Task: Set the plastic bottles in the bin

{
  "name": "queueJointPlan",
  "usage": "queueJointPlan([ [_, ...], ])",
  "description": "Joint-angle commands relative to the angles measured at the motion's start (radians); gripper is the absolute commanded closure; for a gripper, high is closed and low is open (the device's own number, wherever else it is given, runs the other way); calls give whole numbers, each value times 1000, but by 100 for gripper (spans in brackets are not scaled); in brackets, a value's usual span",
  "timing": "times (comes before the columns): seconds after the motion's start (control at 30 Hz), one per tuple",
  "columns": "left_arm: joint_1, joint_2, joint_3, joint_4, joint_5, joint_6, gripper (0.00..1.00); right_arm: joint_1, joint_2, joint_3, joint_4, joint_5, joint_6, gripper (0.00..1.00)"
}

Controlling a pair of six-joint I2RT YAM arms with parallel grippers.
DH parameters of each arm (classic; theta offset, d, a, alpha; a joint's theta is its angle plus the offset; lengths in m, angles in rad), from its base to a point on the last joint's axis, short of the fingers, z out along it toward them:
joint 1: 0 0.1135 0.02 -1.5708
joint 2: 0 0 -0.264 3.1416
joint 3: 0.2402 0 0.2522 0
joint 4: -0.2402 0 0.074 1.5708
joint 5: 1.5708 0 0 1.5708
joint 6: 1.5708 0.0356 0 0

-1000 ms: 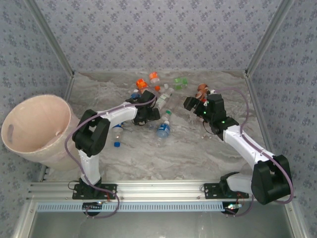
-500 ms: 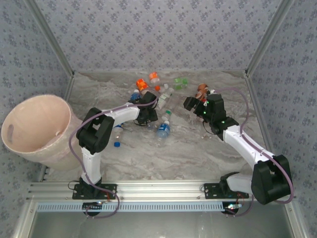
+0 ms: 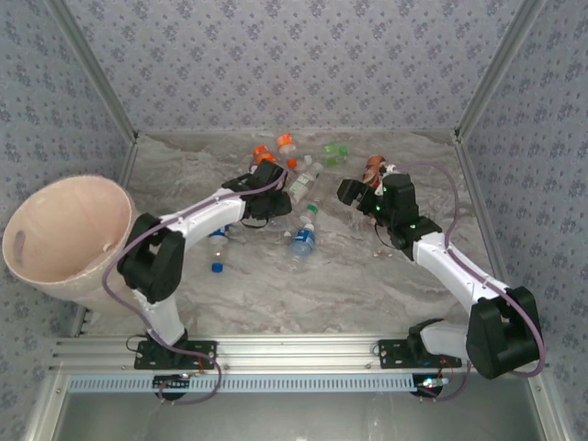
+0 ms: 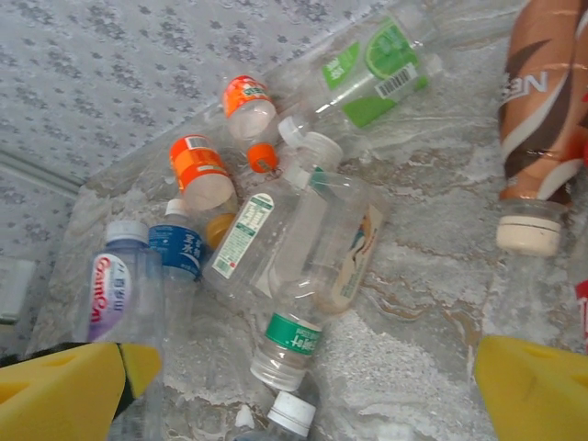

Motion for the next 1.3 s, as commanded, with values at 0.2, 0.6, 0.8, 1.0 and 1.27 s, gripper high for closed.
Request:
queueJointPlan([
  [0.2, -6, -193, -33, -19, 27, 114, 52, 21, 12, -4, 133, -33, -52, 0],
  [0.6, -5, -431, 22, -156, -149, 264, 52, 38, 26, -2, 168, -24, -53, 0],
  [0.8, 3, -517, 70, -227, -289, 309, 52, 55, 43, -5, 253, -51, -52, 0],
  [1.0, 41, -614, 107, -334, -502, 324, 52, 77, 48, 1, 298, -46, -72, 0],
  [1.27, 130, -739, 166, -408, -693, 343, 52, 82, 47, -7, 287, -35, -75, 0],
])
